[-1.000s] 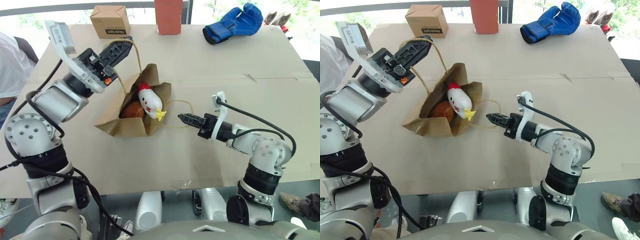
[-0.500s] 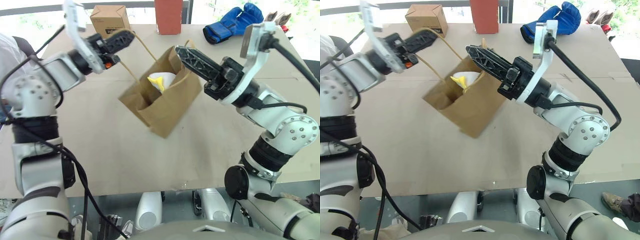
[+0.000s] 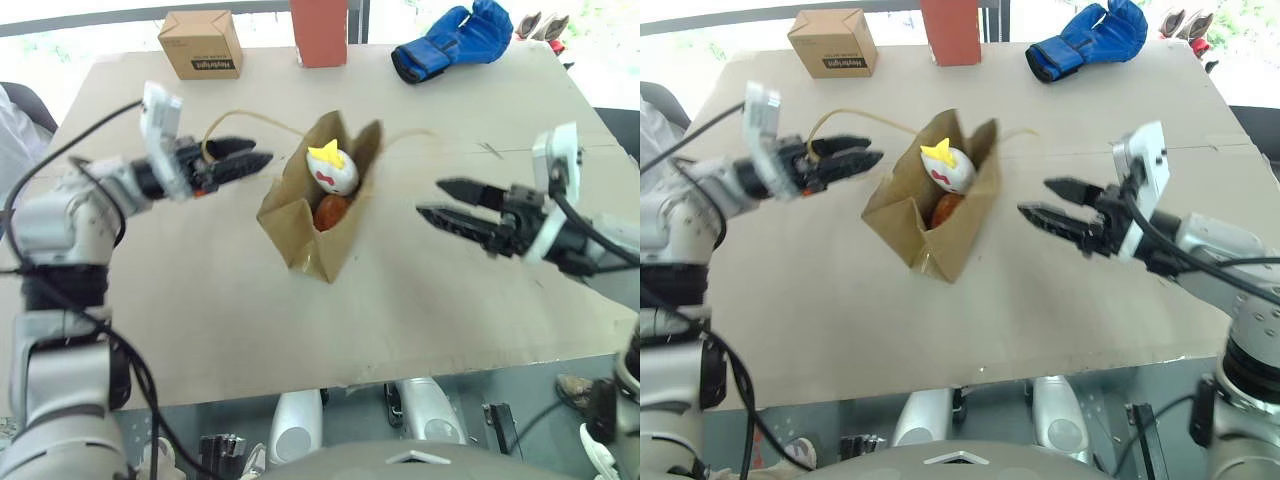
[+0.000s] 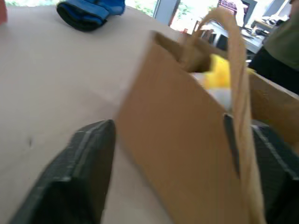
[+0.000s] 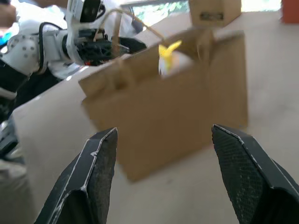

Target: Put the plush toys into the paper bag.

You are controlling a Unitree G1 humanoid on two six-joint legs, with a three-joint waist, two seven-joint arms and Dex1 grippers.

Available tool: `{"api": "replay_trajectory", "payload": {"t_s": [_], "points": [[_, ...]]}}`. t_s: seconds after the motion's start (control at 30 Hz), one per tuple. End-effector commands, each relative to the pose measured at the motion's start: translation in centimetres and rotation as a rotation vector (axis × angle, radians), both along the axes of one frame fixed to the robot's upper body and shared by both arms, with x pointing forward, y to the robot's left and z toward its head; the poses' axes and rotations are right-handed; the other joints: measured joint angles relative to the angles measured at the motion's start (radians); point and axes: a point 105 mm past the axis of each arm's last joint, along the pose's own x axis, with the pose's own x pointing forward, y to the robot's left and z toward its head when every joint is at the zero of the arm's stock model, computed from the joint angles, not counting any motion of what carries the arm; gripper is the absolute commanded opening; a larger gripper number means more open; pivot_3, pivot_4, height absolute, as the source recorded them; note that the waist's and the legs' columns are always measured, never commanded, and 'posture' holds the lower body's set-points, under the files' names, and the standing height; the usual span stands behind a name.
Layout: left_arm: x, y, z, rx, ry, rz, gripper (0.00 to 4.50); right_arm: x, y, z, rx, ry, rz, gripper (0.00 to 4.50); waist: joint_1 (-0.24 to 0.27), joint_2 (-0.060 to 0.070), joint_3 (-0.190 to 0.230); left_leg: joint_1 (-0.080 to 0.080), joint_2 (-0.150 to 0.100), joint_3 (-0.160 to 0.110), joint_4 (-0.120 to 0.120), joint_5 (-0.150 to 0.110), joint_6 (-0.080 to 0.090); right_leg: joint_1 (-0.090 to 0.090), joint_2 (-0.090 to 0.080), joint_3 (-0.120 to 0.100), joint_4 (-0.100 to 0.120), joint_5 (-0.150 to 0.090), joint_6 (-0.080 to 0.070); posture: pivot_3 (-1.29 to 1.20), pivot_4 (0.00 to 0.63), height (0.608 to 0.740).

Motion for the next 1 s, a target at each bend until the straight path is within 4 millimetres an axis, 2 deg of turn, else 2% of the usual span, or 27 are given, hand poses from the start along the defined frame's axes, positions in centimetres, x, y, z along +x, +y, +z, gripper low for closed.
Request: {"api": "replay_trajectory", "payload": {"t_s": [0.03,0.1,0.13,0.2,0.27,0.4,0.47,0.57,0.73,0.87,0.97,1.0], "points": [[-2.1,-0.1,0.1,0.022,-0.033,-0.033,4.49,-0.3,0.0,0.3,-0.005,-0.041,0.01,2.88,0.002,-0.001,0.0,0.0,0.0,0.0,0.002,0.0,0.0,0.001,0.0,0.0,0.0,0.0,0.0,0.0,0.15,0.714],[-2.9,-0.5,-0.4,0.031,-0.028,-0.046,4.5,-0.3,0.1,0.0,-0.02,-0.041,0.021,2.24,0.004,-0.001,0.0,0.0,0.0,0.002,0.003,0.0,0.0,0.001,-0.001,0.001,0.0,0.0,0.0,0.0,0.15,0.714],[-3.2,-0.7,-0.4,0.019,-0.027,-0.051,4.5,-0.3,0.4,-0.5,-0.03,-0.034,0.028,1.74,0.007,-0.002,-0.001,0.0,0.0,0.002,0.003,0.0,0.0,0.001,-0.002,0.0,0.0,0.0,0.0,0.0,0.15,0.714],[-2.8,-0.3,0.2,-0.034,-0.047,0.014,4.5,-0.1,1.2,-2.3,-0.111,-0.029,0.054,0.8,0.019,-0.002,-0.001,0.0,0.0,0.002,0.004,0.0,0.0,0.002,-0.002,0.0,0.0,0.0,0.0,0.0,0.15,0.714],[-2.8,0.2,0.9,-0.079,-0.04,0.026,4.5,0.7,2.8,-3.8,-0.124,-0.032,0.076,0.05,0.022,-0.003,-0.002,0.001,0.0,0.002,0.005,0.0,0.0,0.002,-0.002,0.0,0.0,0.0,0.0,0.0,0.15,0.714],[-3.0,0.9,2.4,-0.121,-0.009,0.032,4.5,2.5,5.7,-5.3,-0.141,-0.091,0.133,0.05,0.021,-0.003,-0.001,0.0,0.0,0.002,0.006,0.0,0.0,0.002,0.0,0.0,0.0,-0.001,0.001,0.0,0.15,0.714],[-3.8,1.6,3.2,-0.128,0.045,0.007,4.5,3.0,6.8,-5.4,-0.136,-0.118,0.159,0.05,0.021,-0.004,-0.001,0.0,0.0,0.002,0.006,0.0,0.0,0.001,0.0,0.0,0.001,-0.001,0.002,0.0,0.15,0.714],[-5.6,2.3,3.5,-0.124,0.144,-0.043,4.5,3.6,7.3,-5.3,-0.135,-0.146,0.177,0.05,0.018,-0.005,0.0,0.0,0.001,0.001,0.004,0.0,0.0,0.001,0.001,0.0,0.001,0.001,0.005,0.0,0.15,0.714],[-6.2,2.9,5.1,-0.221,0.198,-0.03,4.5,3.9,7.8,-5.2,-0.13,-0.176,0.206,0.05,0.025,-0.005,0.0,0.0,0.001,0.001,0.004,0.0,0.0,0.001,0.001,-0.001,0.001,0.0,0.005,0.0,0.15,0.714],[-8.0,2.7,4.1,-0.152,0.226,-0.048,4.5,4.2,8.2,-4.7,-0.111,-0.199,0.217,0.05,0.02,-0.005,0.0,0.0,0.002,0.002,0.005,0.0,0.0,0.001,0.001,-0.001,0.001,-0.001,0.002,0.0,0.15,0.714],[-10.5,1.8,1.4,0.014,0.276,-0.112,4.5,4.1,8.8,-4.5,-0.104,-0.215,0.254,0.05,0.009,-0.005,0.0,0.001,0.003,0.004,0.003,0.0,0.0,0.0,0.001,0.0,0.001,0.0,-0.001,0.0,0.15,0.714],[-11.2,1.1,1.1,0.019,0.285,-0.144,4.5,3.9,9.0,-4.3,-0.096,-0.217,0.274,0.05,0.01,-0.005,0.0,0.001,0.003,0.004,0.003,0.0,0.0,0.0,0.0,0.0,0.002,0.0,-0.001,0.0,0.15,0.714]]}}
